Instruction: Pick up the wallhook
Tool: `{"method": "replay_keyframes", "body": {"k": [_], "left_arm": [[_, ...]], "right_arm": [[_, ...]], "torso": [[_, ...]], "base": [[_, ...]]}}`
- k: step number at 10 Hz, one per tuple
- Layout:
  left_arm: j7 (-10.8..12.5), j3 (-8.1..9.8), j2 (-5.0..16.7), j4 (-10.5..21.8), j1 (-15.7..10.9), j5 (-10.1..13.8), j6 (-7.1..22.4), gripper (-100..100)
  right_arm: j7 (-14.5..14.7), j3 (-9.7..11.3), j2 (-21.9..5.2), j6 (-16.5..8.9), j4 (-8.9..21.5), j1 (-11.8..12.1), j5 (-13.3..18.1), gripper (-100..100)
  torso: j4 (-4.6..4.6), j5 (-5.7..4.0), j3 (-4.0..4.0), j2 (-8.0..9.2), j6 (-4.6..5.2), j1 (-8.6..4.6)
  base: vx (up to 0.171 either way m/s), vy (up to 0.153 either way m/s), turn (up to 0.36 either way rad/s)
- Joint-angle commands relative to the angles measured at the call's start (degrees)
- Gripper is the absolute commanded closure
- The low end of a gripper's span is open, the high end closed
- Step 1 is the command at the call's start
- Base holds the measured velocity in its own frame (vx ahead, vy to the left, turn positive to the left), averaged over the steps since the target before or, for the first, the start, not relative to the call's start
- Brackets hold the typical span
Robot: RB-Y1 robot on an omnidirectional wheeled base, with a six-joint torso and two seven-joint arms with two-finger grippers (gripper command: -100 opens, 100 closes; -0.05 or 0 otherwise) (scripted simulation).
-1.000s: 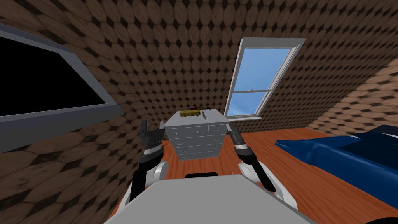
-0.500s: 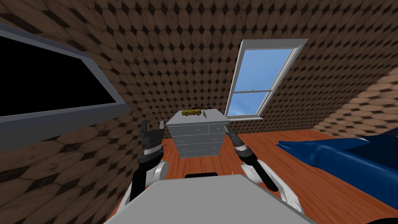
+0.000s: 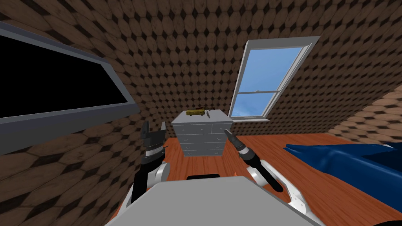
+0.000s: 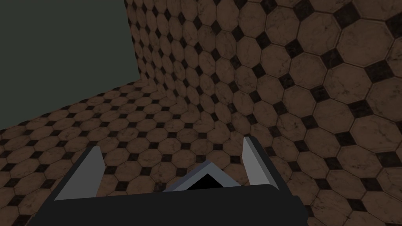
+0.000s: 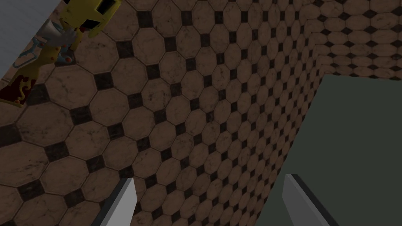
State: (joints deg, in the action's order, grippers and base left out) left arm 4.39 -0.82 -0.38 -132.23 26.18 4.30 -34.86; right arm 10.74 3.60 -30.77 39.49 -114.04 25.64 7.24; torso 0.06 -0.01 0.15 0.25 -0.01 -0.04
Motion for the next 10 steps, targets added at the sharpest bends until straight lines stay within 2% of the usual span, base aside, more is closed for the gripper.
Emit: {"method": "replay_keyframes", "body": {"k": [1,2,3,4,5,6,7,8,9,10], "left_arm": [[0.0,0.0,0.0,0.0,0.0,0.0,0.0,0],[0.0,0.0,0.0,0.0,0.0,0.0,0.0,0],[0.0,0.0,0.0,0.0,0.0,0.0,0.0,0],[0.0,0.0,0.0,0.0,0.0,0.0,0.0,0],[0.0,0.0,0.0,0.0,0.0,0.0,0.0,0],[0.0,0.0,0.0,0.0,0.0,0.0,0.0,0],[0.0,0.01,0.0,0.0,0.0,0.0,0.0,0],[0.0,0.0,0.0,0.0,0.0,0.0,0.0,0],[0.0,0.0,0.0,0.0,0.0,0.0,0.0,0],[0.0,0.0,0.0,0.0,0.0,0.0,0.0,0]], "right_arm": [[0.7,0.3,-2.7,1.2,1.3,-0.3,0.7,-100],[2.1,0.9,-4.4,2.8,3.3,-0.7,2.1,-100],[2.1,0.9,-6.1,2.8,3.3,-0.7,2.1,-100],[3.5,1.5,-7.8,4.3,5.4,-1.2,3.6,-100],[3.5,1.5,-9.5,4.3,5.4,-1.2,3.6,-100],[3.5,1.5,-10.1,4.3,5.4,-1.2,3.6,-100],[5.0,2.1,-12.4,5.9,7.6,-1.7,5.1,-100],[5.0,2.1,-14.0,5.9,7.6,-1.7,5.1,-100],[6.5,2.7,-15.8,7.4,9.9,-2.3,6.7,-100],[6.5,2.7,-17.4,7.4,9.9,-2.3,6.7,-100]], "torso": [[0.0,0.0,0.0,0.0,0.0,0.0],[0.0,0.0,-0.02,-0.04,0.02,0.01],[-0.01,0.01,-0.03,-0.06,-0.01,0.04],[-0.01,0.01,-0.05,-0.09,0.02,0.01],[-0.02,0.0,-0.05,-0.09,0.0,0.01],[-0.02,0.0,-0.06,-0.11,0.02,-0.01],[-0.03,0.0,-0.09,-0.18,0.03,-0.02],[-0.03,0.0,-0.09,-0.16,0.0,0.02],[-0.03,0.01,-0.09,-0.16,0.02,0.01],[-0.03,0.0,-0.08,-0.15,-0.01,-0.01]], "base": [[-0.058,0.005,0.066],[-0.056,0.014,0.145],[-0.046,0.004,0.067],[-0.051,0.004,0.139],[-0.043,0.0,0.072],[-0.019,-0.002,-0.009],[-0.036,0.01,0.127],[-0.034,0.007,0.101],[-0.038,0.0,0.173],[-0.034,0.0,0.09]]}}
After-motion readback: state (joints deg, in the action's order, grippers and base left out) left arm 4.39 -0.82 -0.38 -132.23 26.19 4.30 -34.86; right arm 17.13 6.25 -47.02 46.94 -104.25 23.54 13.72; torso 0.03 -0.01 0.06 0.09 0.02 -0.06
